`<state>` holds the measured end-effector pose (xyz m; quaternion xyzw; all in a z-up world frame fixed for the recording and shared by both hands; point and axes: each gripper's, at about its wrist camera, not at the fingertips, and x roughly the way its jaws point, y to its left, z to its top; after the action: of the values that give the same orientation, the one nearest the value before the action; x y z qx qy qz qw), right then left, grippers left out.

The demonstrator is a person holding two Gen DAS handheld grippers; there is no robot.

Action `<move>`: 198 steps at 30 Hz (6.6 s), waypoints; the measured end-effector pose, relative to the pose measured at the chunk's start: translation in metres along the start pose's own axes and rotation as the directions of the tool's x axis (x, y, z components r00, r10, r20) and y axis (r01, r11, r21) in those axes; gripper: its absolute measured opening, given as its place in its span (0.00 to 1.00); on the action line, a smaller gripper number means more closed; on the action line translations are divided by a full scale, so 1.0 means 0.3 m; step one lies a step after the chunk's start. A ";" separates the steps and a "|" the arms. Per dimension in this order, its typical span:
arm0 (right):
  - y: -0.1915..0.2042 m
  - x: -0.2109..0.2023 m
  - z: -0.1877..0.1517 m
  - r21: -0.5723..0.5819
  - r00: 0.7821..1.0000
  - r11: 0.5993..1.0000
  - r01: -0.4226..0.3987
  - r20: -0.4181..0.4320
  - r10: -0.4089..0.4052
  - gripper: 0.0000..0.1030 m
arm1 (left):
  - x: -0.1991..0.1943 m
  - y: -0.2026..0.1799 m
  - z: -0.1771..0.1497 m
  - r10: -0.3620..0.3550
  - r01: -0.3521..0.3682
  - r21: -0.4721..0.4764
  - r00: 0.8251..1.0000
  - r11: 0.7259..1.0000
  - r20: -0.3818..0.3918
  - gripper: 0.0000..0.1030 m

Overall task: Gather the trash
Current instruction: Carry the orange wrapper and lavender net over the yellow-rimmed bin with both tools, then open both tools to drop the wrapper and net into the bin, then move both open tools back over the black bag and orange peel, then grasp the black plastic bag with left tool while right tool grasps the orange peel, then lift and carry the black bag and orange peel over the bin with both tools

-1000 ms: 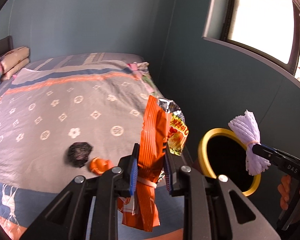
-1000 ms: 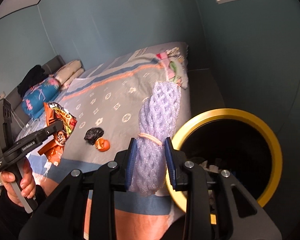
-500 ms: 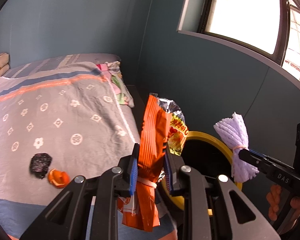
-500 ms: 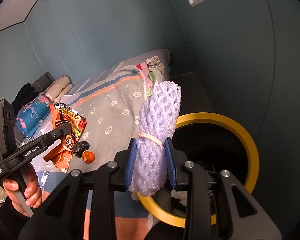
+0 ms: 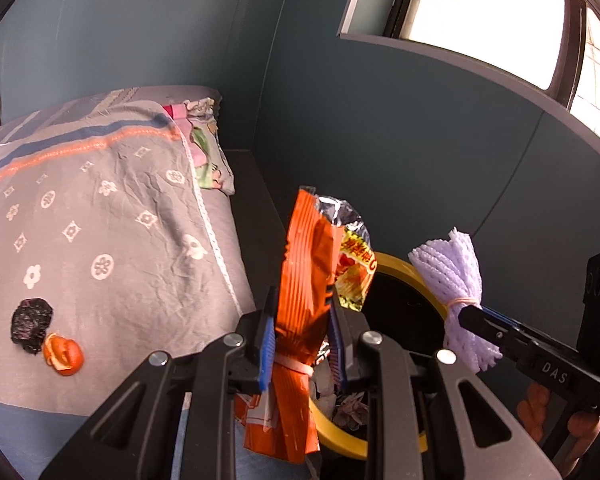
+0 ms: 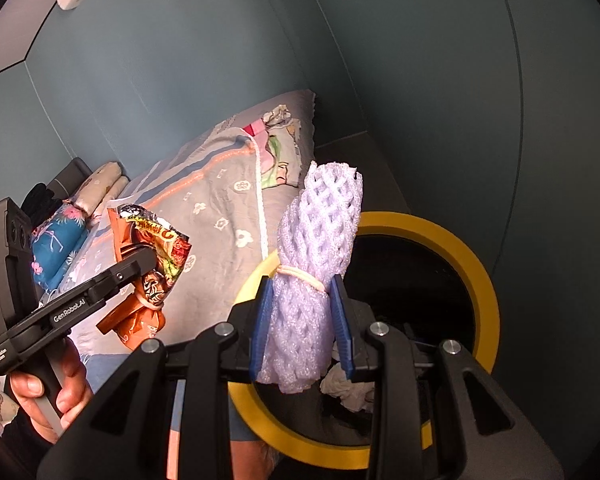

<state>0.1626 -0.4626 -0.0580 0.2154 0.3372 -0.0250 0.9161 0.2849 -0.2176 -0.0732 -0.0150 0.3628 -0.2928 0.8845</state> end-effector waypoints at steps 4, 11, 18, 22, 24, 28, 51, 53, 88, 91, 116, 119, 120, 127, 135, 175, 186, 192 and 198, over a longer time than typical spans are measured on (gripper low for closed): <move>-0.030 0.023 -0.005 0.015 1.000 1.000 0.011 -0.016 -0.011 0.27 | 0.063 -0.013 -0.001 -0.016 0.016 -0.002 0.999 1.000 -0.029 0.21; -0.071 0.069 -0.007 0.034 0.999 0.999 0.028 -0.039 -0.027 0.28 | 0.154 -0.043 -0.005 -0.060 0.059 -0.007 0.996 0.998 -0.069 0.21; -0.094 0.068 -0.014 0.051 0.999 0.998 0.033 -0.041 -0.031 0.32 | 0.193 -0.088 -0.011 -0.087 0.087 -0.005 0.992 0.996 -0.089 0.23; -0.113 0.056 -0.020 0.070 0.998 0.996 0.047 -0.041 -0.044 0.40 | 0.189 -0.088 -0.012 -0.077 0.076 -0.019 0.993 0.997 -0.088 0.43; -0.122 0.051 -0.025 0.081 0.998 0.996 0.045 -0.043 -0.042 0.44 | 0.172 -0.076 -0.012 -0.068 0.066 -0.027 0.995 0.997 -0.076 0.49; -0.107 0.030 -0.036 0.077 0.998 0.996 0.048 -0.036 -0.046 0.47 | 0.140 -0.052 -0.008 -0.045 0.042 -0.039 0.997 0.998 -0.060 0.57; 0.198 0.013 -0.034 -0.073 0.998 0.996 -0.057 -0.020 0.055 0.66 | -0.181 0.320 0.005 0.165 -0.148 -0.174 0.983 0.974 0.085 0.82; 0.245 0.027 -0.038 -0.099 0.997 0.992 -0.075 -0.028 0.073 0.67 | -0.200 0.367 0.004 0.193 -0.175 -0.186 0.977 0.967 0.087 0.82; 0.922 0.680 -0.307 -0.343 0.925 0.898 -0.274 -0.350 0.149 0.67 | -0.025 1.145 -0.200 0.360 -0.390 -0.406 0.921 0.827 -0.150 0.82; 0.949 0.737 -0.320 -0.348 0.919 0.894 -0.282 -0.367 0.147 0.67 | 0.011 1.171 -0.209 0.341 -0.377 -0.411 0.926 0.830 -0.163 0.82; 1.056 1.074 -0.390 -0.281 0.843 0.899 -0.336 -0.516 0.153 0.46 | 0.093 1.222 -0.210 0.157 -0.195 -0.455 0.980 0.869 -0.120 0.33; 1.065 1.081 -0.388 -0.286 0.846 0.898 -0.335 -0.510 0.153 0.45 | 0.087 1.228 -0.212 0.147 -0.184 -0.464 0.982 0.866 -0.116 0.33; 1.068 1.083 -0.389 -0.286 0.846 0.897 -0.336 -0.510 0.154 0.45 | 0.085 1.229 -0.211 0.144 -0.181 -0.468 0.983 0.865 -0.114 0.33; 1.077 1.082 -0.385 -0.292 0.858 0.901 -0.322 -0.493 0.146 0.31 | 0.065 1.221 -0.203 0.138 -0.169 -0.467 0.985 0.868 -0.099 0.32; 1.044 1.001 -0.366 -0.271 0.853 0.905 -0.329 -0.496 0.162 0.27 | -0.056 1.186 -0.179 0.164 -0.160 -0.469 0.986 0.869 -0.031 0.32; 0.736 0.058 -0.243 -0.237 0.896 0.876 -0.420 -0.259 0.360 0.28 | -0.793 0.429 -0.301 0.248 -0.217 -0.163 0.948 0.962 0.199 0.32; 0.596 -0.029 -0.162 -0.194 0.915 0.898 -0.395 -0.170 0.366 0.28 | -0.767 0.261 -0.229 0.199 -0.192 -0.054 0.950 0.980 0.239 0.32; 0.504 -0.052 -0.123 -0.159 0.928 0.916 -0.368 -0.123 0.352 0.28 | -0.725 0.190 -0.194 0.171 -0.174 -0.010 0.957 0.985 0.235 0.32; 0.419 -0.080 -0.093 -0.141 0.944 0.934 -0.329 -0.070 0.323 0.28 | -0.666 0.121 -0.157 0.137 -0.147 0.027 0.966 0.989 0.220 0.32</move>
<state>0.1511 -0.3396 -0.0142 0.1991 0.3186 0.1578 0.9132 0.1598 -0.0730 0.0098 -0.0018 0.2578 -0.2331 0.9377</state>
